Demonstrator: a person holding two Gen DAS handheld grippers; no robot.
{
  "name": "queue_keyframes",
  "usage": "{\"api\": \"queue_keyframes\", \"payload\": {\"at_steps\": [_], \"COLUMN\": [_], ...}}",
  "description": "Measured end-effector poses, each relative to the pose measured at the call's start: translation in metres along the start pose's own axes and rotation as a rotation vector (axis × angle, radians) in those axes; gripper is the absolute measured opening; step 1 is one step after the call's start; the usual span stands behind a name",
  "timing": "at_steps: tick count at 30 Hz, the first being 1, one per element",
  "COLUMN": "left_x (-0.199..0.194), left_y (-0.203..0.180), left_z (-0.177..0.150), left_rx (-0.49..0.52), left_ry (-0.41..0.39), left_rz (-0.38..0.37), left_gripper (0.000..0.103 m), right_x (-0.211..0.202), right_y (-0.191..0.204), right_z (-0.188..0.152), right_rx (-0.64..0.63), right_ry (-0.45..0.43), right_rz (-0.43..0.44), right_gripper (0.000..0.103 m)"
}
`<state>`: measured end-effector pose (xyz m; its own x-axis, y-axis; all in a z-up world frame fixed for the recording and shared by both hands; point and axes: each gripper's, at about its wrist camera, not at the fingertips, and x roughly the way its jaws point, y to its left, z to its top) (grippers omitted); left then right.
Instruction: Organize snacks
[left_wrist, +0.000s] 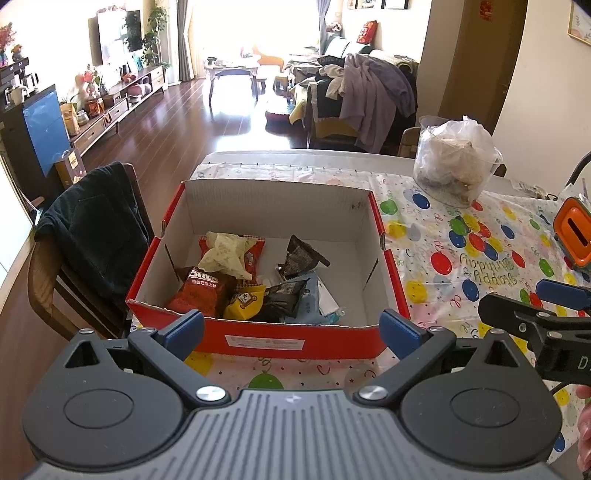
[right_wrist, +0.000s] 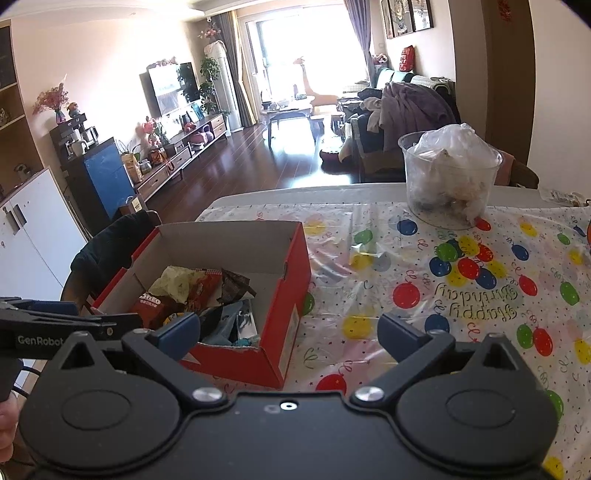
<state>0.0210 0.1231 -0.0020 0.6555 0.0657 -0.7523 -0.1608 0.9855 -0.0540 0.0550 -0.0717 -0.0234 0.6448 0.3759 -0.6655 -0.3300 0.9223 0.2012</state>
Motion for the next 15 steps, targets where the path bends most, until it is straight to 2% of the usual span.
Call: {"api": "queue_keyframes", "payload": {"at_steps": [15], "left_x": [0.0052], "left_y": [-0.0021], "left_z": [-0.0018], "left_rx": [0.008], "left_ry": [0.016], "left_rz": [-0.005], "left_gripper": [0.102], "right_x": [0.0002], "right_y": [-0.0056], "right_z": [-0.0022], "right_rx": [0.012], "right_ry": [0.02], "right_rz": [-0.01], "right_gripper": [0.103]}}
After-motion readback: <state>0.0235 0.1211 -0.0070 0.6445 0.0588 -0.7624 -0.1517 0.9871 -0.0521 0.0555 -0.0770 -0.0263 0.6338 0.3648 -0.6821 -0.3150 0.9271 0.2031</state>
